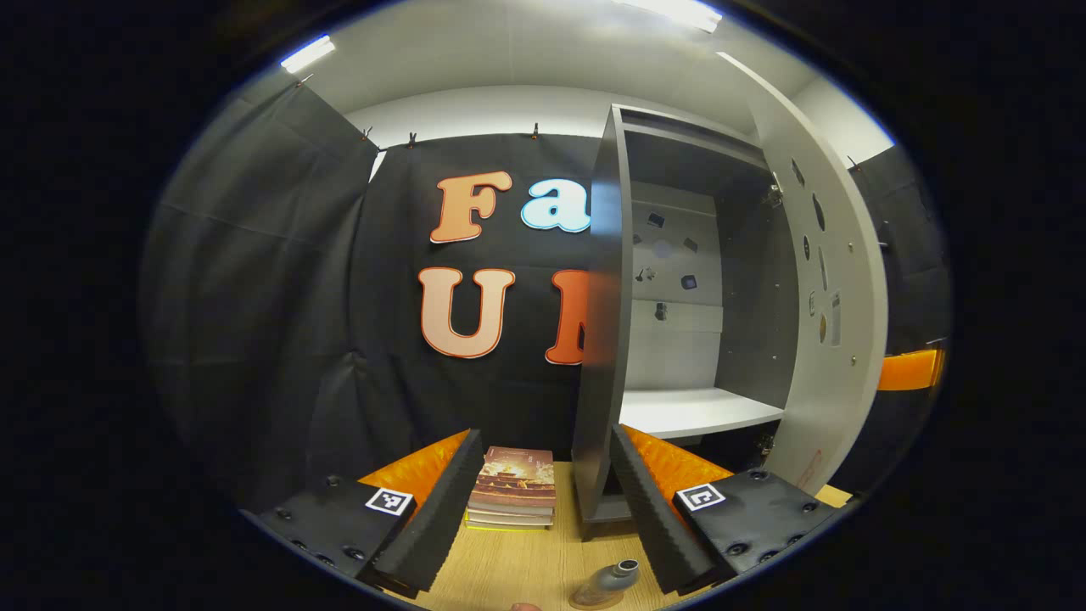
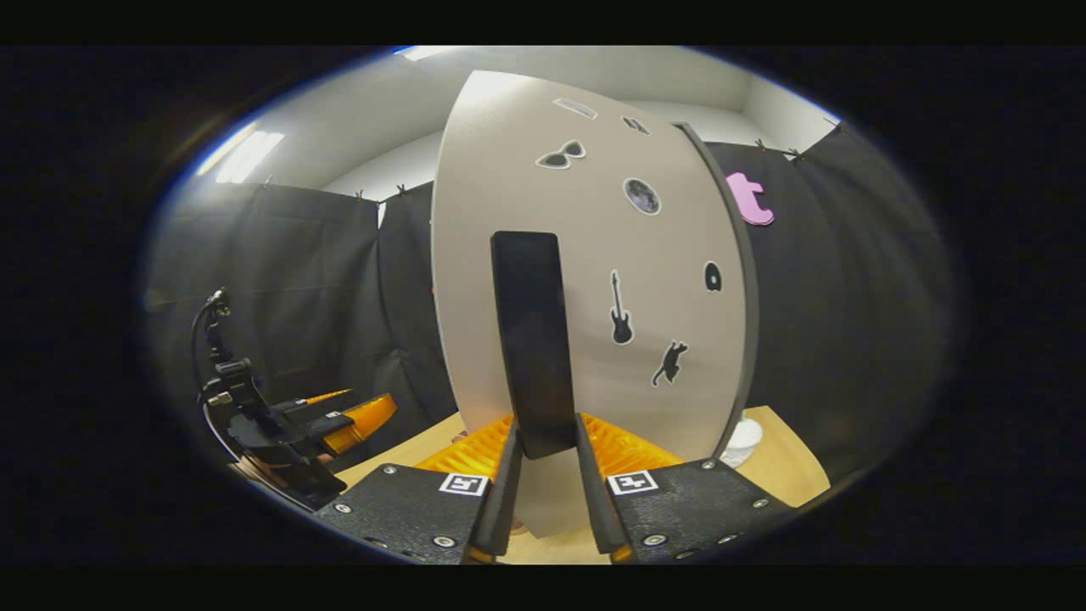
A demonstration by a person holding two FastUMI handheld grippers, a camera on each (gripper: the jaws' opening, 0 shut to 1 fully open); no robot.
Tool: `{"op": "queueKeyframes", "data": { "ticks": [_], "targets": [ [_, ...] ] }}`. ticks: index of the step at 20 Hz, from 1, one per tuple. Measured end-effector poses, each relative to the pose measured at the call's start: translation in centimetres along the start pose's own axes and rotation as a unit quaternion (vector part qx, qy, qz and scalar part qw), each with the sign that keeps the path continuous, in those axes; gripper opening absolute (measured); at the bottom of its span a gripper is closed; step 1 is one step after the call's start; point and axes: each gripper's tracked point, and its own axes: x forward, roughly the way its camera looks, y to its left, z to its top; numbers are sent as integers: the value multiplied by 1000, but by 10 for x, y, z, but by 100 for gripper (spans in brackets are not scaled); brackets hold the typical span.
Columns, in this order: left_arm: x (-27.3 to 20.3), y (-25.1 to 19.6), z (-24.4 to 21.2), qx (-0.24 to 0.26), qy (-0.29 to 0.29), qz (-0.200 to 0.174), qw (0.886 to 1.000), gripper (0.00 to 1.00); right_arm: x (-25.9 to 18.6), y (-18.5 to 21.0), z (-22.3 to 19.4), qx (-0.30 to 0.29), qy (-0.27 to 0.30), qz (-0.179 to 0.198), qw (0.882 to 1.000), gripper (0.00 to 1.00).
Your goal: Open the cabinet door with the right hand, grasp the bottle in the cabinet with the left hand and place it on the coaster, then close the cabinet door with the right hand.
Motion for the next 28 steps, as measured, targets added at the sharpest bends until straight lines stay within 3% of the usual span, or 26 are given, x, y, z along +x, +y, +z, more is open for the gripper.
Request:
{"op": "queueKeyframes", "data": {
  "ticks": [1,3,12,13,14,28],
  "targets": [
    [3,2,1,2,0,0,1000,97,17,6,0,4,0,7,1000,40],
    [2,1,-3,-1,1,-1,1000,97,35,13,3,4,6,16,1000,36],
    [38,9,-15,-8,9,-11,1000,97,135,39,-6,-21,10,-5,1000,36],
    [43,7,-17,-8,11,-16,1000,97,140,35,-7,-28,7,-12,1000,31],
    [46,6,-18,-7,11,-20,1000,97,144,33,-9,-35,5,-17,999,36],
    [91,2,-17,0,13,-92,996,99,188,17,-13,-12,-7,-69,998,36]
  ]
}}
